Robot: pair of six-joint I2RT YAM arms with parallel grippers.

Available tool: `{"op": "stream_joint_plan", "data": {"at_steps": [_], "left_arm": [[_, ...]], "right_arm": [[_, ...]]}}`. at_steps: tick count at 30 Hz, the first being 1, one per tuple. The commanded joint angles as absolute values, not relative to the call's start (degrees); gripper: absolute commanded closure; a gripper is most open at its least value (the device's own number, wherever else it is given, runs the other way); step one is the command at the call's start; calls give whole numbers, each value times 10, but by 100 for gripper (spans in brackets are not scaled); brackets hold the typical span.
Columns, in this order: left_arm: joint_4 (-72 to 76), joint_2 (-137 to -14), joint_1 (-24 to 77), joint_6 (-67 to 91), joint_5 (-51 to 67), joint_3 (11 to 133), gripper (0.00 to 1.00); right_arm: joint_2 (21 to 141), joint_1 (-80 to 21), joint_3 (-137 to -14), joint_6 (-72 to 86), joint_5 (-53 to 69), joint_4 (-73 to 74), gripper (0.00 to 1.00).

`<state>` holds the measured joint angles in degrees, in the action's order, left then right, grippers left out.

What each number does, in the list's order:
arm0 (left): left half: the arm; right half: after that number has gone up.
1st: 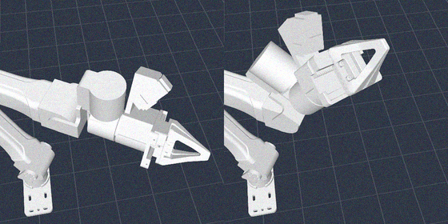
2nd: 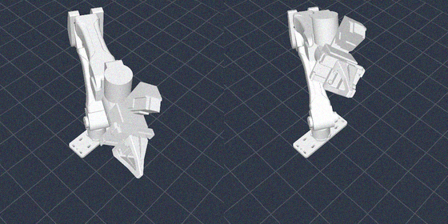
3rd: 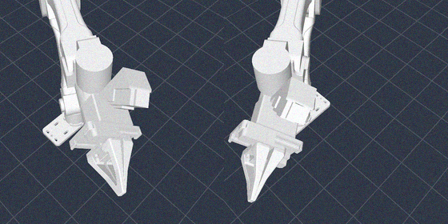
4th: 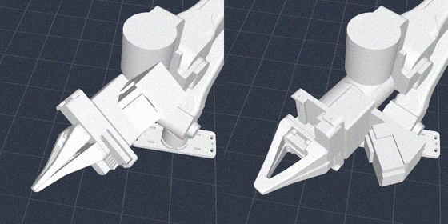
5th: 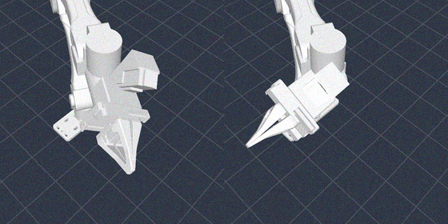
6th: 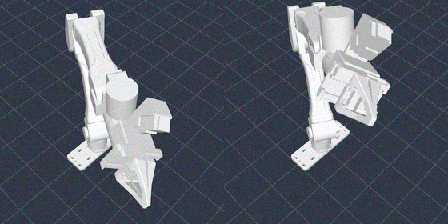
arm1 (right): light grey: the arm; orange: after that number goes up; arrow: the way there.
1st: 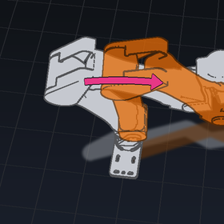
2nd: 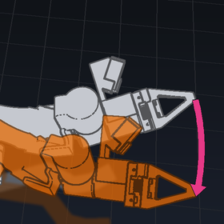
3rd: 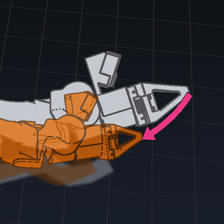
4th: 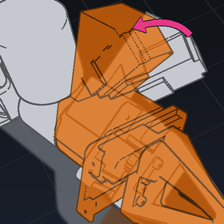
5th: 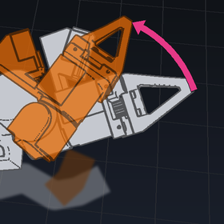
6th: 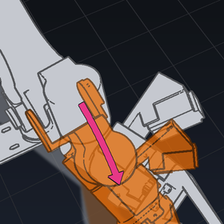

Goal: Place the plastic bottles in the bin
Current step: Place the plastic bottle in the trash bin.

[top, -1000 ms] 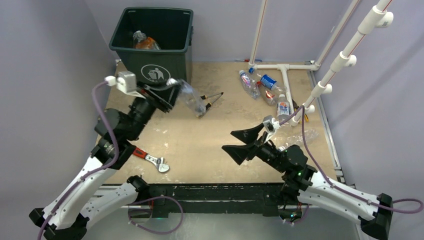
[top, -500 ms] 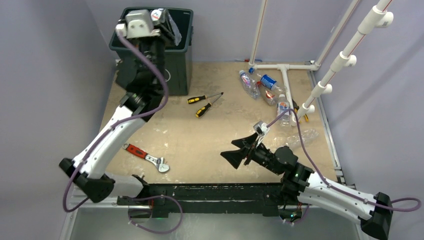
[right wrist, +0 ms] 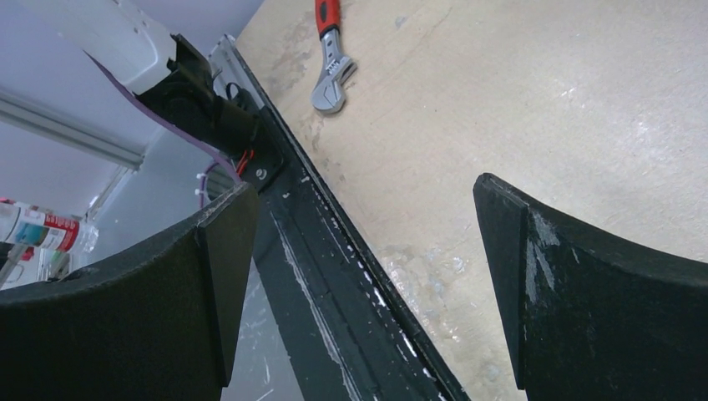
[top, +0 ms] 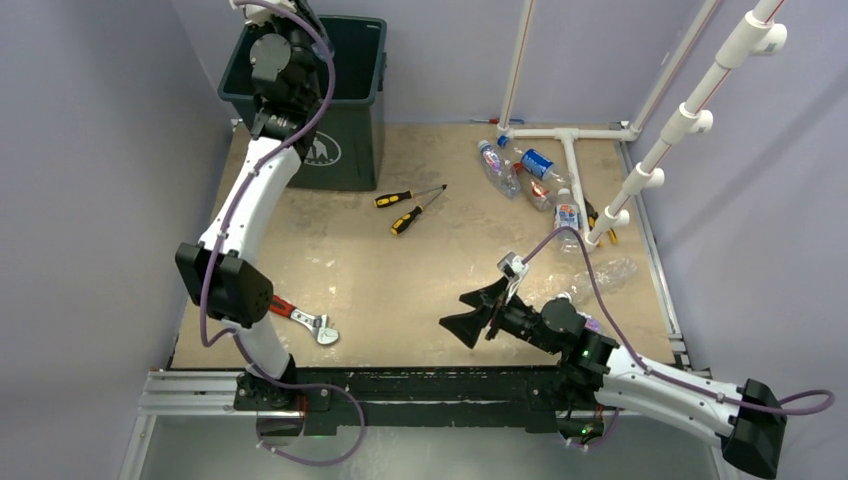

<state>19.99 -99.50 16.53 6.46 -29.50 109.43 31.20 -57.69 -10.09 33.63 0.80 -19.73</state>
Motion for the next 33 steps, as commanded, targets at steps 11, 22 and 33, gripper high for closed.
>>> {"op": "stream_joint_plan", "data": {"at_steps": [11,22,33], "left_arm": [[146,-992,132,267,-264,1035,6],[61,-720,136,337,-215,836,1],[-110,-457,136,363,-98,590,1]], "right_arm": [[342,-577,-116,311,11,-222,1],[310,-576,-126,348,-89,-159,1],[448,-576,-272,384,-265,-69,1]]}}
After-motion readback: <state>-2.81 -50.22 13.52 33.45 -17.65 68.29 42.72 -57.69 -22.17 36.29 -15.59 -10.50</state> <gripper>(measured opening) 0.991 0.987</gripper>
